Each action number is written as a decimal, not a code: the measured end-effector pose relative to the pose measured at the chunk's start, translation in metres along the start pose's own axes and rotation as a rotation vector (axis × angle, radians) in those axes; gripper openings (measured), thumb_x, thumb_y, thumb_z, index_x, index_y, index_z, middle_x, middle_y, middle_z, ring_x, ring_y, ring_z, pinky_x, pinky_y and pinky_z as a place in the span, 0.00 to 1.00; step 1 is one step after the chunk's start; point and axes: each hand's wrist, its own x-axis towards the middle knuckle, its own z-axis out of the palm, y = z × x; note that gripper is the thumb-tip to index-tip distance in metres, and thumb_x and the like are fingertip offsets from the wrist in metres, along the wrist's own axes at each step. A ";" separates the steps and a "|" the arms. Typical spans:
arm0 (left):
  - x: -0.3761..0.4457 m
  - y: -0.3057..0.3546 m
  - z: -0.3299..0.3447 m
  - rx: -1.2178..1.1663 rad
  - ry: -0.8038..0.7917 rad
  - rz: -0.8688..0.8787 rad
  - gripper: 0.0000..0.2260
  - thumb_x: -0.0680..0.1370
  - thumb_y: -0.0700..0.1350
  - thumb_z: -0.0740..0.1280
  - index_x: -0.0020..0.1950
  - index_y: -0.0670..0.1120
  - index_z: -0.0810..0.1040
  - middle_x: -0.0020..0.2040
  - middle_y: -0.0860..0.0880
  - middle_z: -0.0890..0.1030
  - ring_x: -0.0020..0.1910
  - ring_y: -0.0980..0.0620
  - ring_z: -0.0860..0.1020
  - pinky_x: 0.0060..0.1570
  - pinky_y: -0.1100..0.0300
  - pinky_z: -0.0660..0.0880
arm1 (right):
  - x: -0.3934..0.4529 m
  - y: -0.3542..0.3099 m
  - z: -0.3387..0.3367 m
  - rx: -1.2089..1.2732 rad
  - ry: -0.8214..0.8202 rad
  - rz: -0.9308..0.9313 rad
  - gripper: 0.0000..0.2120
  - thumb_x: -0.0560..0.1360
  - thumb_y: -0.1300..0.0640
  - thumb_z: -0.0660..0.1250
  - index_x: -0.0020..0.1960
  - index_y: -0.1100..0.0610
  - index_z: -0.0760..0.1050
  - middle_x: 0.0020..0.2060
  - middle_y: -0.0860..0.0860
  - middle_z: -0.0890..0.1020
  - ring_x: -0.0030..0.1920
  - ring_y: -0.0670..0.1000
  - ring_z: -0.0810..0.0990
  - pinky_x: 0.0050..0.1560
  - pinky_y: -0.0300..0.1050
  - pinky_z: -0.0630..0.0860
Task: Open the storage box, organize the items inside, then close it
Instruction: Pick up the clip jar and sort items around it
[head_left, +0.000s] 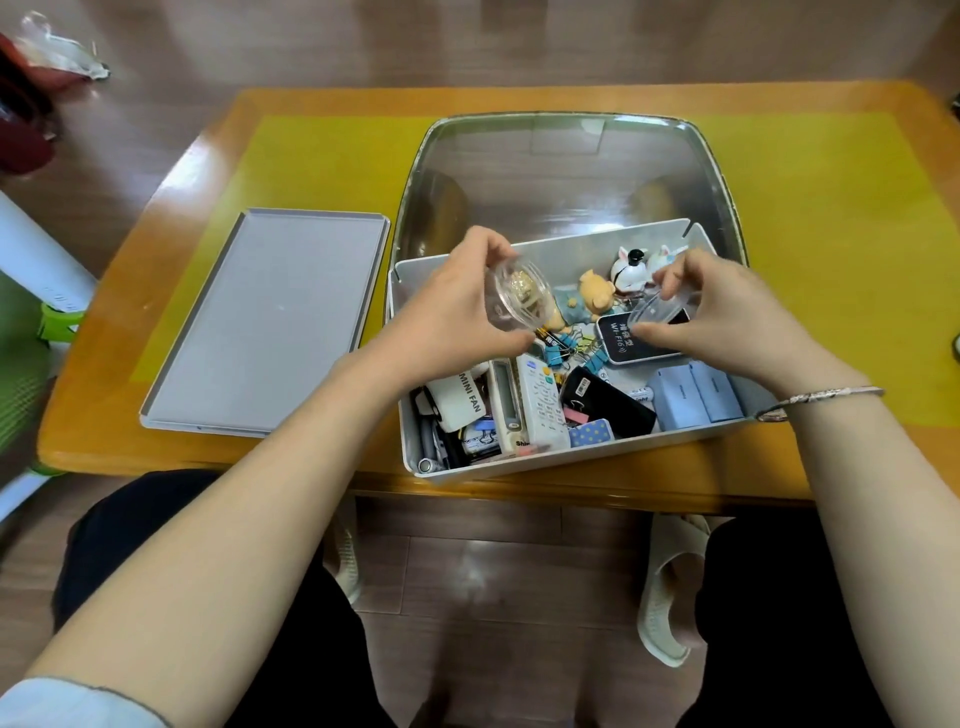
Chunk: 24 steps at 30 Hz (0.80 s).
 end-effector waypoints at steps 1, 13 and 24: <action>0.001 -0.002 -0.001 0.016 0.032 -0.015 0.28 0.66 0.48 0.77 0.56 0.51 0.63 0.53 0.54 0.75 0.48 0.56 0.77 0.40 0.68 0.75 | 0.001 0.004 -0.002 -0.072 0.016 -0.009 0.13 0.65 0.56 0.76 0.42 0.52 0.72 0.55 0.56 0.79 0.61 0.56 0.74 0.59 0.47 0.70; 0.011 -0.018 -0.008 0.209 0.203 -0.132 0.32 0.69 0.51 0.76 0.67 0.44 0.68 0.64 0.48 0.74 0.65 0.49 0.68 0.61 0.60 0.65 | 0.002 -0.004 0.012 -0.114 0.050 -0.072 0.09 0.71 0.64 0.68 0.49 0.55 0.81 0.36 0.46 0.79 0.35 0.46 0.74 0.40 0.32 0.63; 0.006 -0.009 -0.004 0.221 0.107 -0.099 0.32 0.69 0.52 0.76 0.68 0.47 0.68 0.65 0.50 0.74 0.63 0.52 0.72 0.61 0.57 0.70 | 0.006 -0.016 0.055 -0.297 -0.298 -0.134 0.07 0.74 0.58 0.68 0.51 0.55 0.81 0.42 0.51 0.81 0.47 0.53 0.79 0.42 0.42 0.72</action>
